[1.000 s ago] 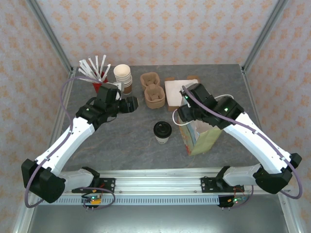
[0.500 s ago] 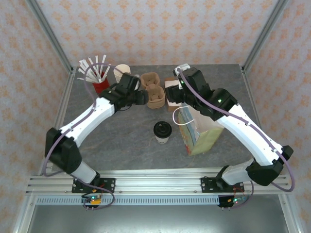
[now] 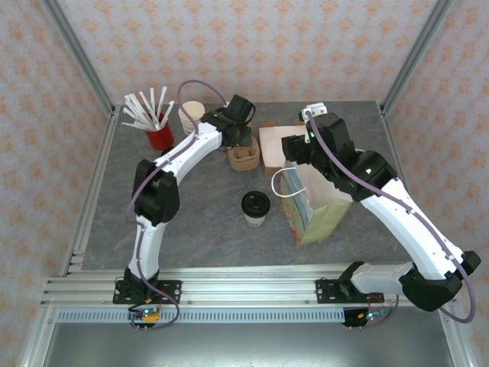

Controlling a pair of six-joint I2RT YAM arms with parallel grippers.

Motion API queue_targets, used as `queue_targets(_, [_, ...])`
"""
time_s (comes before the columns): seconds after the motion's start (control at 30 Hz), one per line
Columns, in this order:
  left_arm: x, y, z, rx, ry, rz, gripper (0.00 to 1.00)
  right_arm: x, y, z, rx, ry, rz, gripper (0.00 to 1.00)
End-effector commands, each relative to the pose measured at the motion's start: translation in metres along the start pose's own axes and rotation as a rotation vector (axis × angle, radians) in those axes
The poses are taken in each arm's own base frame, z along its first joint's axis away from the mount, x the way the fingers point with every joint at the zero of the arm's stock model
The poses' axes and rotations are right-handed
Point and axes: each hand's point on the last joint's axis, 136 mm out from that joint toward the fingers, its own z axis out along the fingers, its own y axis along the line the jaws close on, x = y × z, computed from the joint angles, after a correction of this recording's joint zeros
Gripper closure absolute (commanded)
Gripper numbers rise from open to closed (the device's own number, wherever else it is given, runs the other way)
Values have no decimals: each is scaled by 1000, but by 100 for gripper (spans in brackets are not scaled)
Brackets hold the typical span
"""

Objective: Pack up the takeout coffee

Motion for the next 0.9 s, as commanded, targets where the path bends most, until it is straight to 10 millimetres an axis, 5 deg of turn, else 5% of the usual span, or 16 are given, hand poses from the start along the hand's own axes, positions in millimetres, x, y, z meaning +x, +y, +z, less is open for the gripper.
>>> queue_targets(0.0, [-2,8,-4,-83,12,-22,48,1,-7,3,36,-12,-21,27])
queue_targets(0.87, [-9,5,27,-134,11,-41,50,14,-5,23,44,53,-80,27])
